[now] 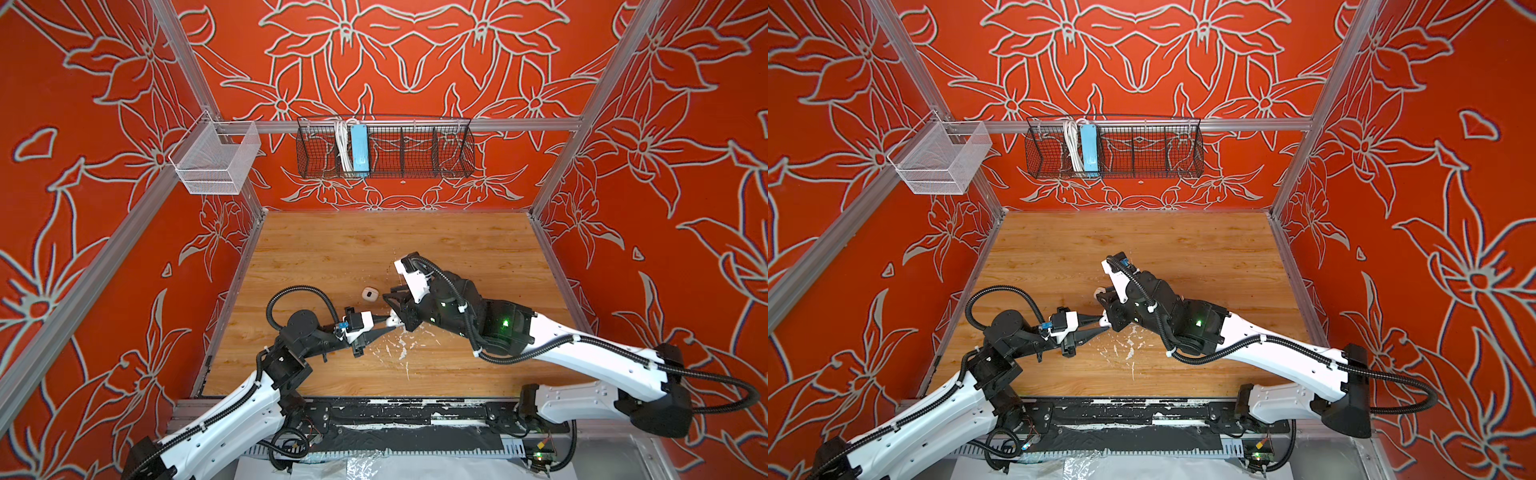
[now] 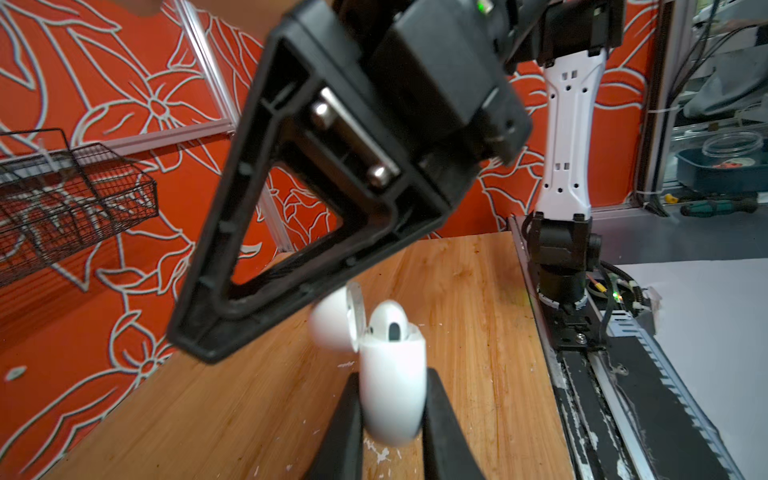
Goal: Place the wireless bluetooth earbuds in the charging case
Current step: 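Open the right gripper and withdraw it from the case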
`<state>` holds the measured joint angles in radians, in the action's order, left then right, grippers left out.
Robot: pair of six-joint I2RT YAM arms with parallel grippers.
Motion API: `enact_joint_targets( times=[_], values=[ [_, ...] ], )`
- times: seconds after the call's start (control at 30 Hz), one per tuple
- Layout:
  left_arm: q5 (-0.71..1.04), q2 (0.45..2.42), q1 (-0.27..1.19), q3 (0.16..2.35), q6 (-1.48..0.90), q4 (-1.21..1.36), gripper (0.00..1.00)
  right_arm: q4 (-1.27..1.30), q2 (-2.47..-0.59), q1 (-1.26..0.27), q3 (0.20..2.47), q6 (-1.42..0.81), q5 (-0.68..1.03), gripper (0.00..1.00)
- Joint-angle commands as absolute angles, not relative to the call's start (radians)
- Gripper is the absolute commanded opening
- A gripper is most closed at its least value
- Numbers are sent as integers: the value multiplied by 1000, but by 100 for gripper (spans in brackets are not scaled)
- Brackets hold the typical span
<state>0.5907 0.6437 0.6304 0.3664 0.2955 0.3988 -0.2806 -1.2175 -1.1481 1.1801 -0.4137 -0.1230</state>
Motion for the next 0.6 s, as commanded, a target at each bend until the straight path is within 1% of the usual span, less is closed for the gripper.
enact_joint_targets(
  times=[0.0, 0.17, 0.27, 0.43, 0.57],
  values=[
    [500, 615, 635, 388, 310, 442, 0, -348, -1200, -1149, 1143, -484, -56, 28],
    [492, 590, 635, 380, 330, 437, 0, -361, -1190, -1149, 1113, -568, -41, 27],
    [471, 578, 635, 366, 345, 446, 0, -303, -1176, -1147, 1080, -616, 37, 26],
    [401, 560, 635, 344, 365, 467, 0, -272, -1157, -1147, 1046, -676, 98, 22],
    [356, 565, 635, 336, 388, 482, 0, -247, -1123, -1147, 1014, -700, 123, 22]
  ],
)
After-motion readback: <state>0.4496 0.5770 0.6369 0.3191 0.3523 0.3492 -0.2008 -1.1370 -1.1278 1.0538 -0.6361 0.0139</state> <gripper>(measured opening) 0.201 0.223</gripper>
